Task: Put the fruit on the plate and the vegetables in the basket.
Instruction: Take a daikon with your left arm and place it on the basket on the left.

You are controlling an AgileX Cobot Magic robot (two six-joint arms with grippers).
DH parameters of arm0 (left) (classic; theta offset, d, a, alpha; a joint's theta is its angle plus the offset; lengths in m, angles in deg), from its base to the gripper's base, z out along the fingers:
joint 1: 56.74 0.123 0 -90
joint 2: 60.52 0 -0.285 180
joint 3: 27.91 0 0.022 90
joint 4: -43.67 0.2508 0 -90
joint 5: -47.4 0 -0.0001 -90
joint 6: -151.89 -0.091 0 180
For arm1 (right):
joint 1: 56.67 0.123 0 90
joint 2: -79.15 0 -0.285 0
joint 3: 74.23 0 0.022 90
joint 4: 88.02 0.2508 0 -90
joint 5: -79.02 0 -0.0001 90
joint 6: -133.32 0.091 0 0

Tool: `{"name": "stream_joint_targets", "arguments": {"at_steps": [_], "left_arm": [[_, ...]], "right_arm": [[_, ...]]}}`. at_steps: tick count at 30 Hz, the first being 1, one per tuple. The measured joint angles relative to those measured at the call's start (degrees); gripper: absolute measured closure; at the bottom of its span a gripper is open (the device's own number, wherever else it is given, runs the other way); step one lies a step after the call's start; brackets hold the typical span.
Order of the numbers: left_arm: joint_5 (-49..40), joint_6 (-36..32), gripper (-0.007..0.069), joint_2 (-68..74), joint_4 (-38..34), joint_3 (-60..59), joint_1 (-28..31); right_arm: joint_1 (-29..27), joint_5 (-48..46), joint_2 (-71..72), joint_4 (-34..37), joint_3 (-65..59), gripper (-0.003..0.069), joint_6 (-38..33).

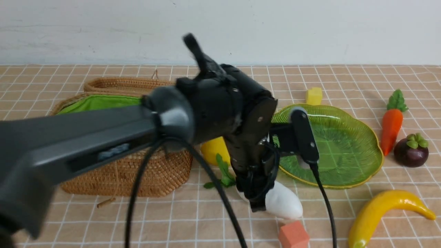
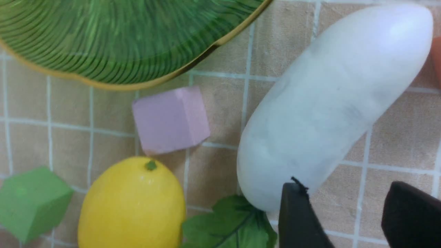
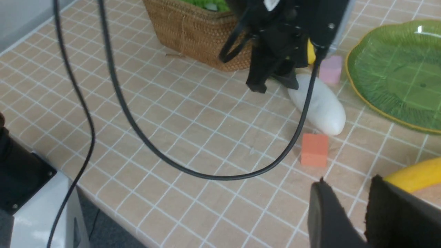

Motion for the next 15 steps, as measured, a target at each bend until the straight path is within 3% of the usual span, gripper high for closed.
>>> {"name": "stream_joint_targets", "arguments": {"at_steps": [4,6,9,15], "left_arm": [[-0.2,-8.7,0.0204,1.7,-3.3,1.3,0.0],[1.5,-17.4,0.0155,2.4,-6.7,1.6,0.0],[3.5,-23.9,0.0136,3.3,-8.6,1.7,0.0],[4.7,-26.8,0.0137,6.5,-9.0,1.9,0.0]], "right_arm": [[0.0,-1.2,0.0,0.5,-0.1,0.0452,0.0],[0.0,-1.7,0.0,0.6,-0.1,0.0452,0.0],[0.0,-1.9,0.0,0.6,-0.1,0.0452,0.0],[0.0,-1.9,0.0,0.6,-0.1,0.0452,0.0]]}}
